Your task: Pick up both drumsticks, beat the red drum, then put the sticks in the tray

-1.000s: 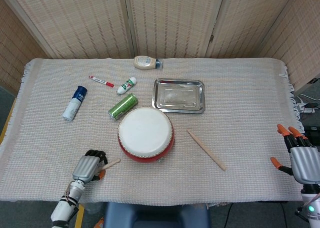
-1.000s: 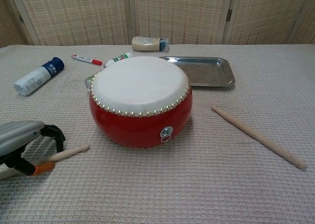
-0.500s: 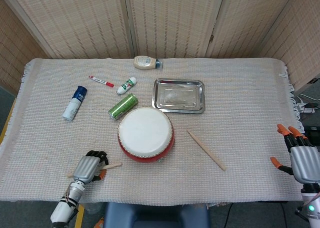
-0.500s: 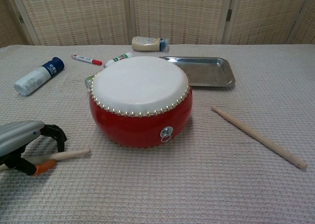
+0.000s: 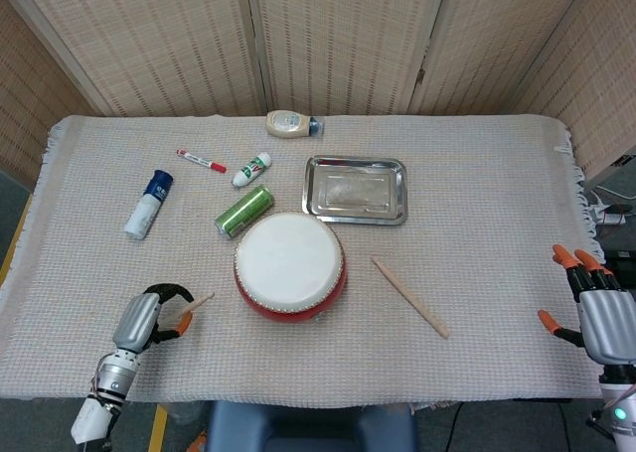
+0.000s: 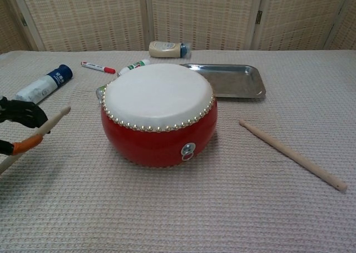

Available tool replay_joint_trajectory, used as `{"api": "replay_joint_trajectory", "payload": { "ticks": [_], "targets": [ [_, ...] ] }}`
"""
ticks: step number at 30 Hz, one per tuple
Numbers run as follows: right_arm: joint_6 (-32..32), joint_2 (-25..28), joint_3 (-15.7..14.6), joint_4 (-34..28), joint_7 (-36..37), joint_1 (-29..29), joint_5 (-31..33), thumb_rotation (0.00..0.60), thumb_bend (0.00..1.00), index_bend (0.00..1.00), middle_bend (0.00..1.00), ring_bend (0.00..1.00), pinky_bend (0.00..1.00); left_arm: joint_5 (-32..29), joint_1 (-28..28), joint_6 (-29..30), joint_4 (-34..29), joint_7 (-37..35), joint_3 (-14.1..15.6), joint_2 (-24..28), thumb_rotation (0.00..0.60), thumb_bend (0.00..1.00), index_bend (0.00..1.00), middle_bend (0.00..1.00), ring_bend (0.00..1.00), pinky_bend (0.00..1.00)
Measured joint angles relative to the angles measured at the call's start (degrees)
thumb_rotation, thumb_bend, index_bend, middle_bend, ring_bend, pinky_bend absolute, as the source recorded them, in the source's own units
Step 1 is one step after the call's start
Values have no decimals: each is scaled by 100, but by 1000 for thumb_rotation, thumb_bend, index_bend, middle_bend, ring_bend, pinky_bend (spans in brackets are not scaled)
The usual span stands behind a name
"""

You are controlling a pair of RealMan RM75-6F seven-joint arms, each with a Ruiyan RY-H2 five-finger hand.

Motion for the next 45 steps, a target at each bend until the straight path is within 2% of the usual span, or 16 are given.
{"api": "replay_joint_trajectory", "payload": {
  "ticks": [13,19,25,29,32,36,40,45],
  "targets": [
    [36,-1,2,-127,-154,-7,-11,600,120,75,206,76,233,115,14,-366,602,-4881,-368,373,600,553,560,439,354,301],
    [69,21,1,-188,-197,-28,-14,600,120,75,206,76,233,256,-44,-618,1082,-7118,-432,362,600,555,520,440,360,311],
    [69,27,-11,-211,-202,-29,-38,600,120,75,206,76,233,458,-127,-803,1630,-8930,-418,303,600,558,493,439,362,333],
    [93,31,-4,-227,-212,-38,-37,600,121,75,206,76,233,659,-184,-821,2090,-9549,-335,228,600,558,406,427,368,338],
    [95,30,-9,-236,-210,-39,-51,599,120,75,206,76,233,742,-218,-817,2240,-9864,-274,176,600,558,309,422,422,368],
    [103,39,-9,-246,-209,-45,-52,600,120,75,206,76,233,719,-256,-870,2346,-10278,-241,119,600,561,268,454,475,411],
    [139,61,3,-269,-216,-50,-67,600,120,75,206,77,233,543,-268,-968,2336,-10452,-263,97,600,549,306,510,526,471],
    [294,130,79,-375,-256,-57,-117,600,120,75,206,76,233,450,-244,-992,2237,-10249,-276,125,598,468,399,597,589,548]
  ]
}}
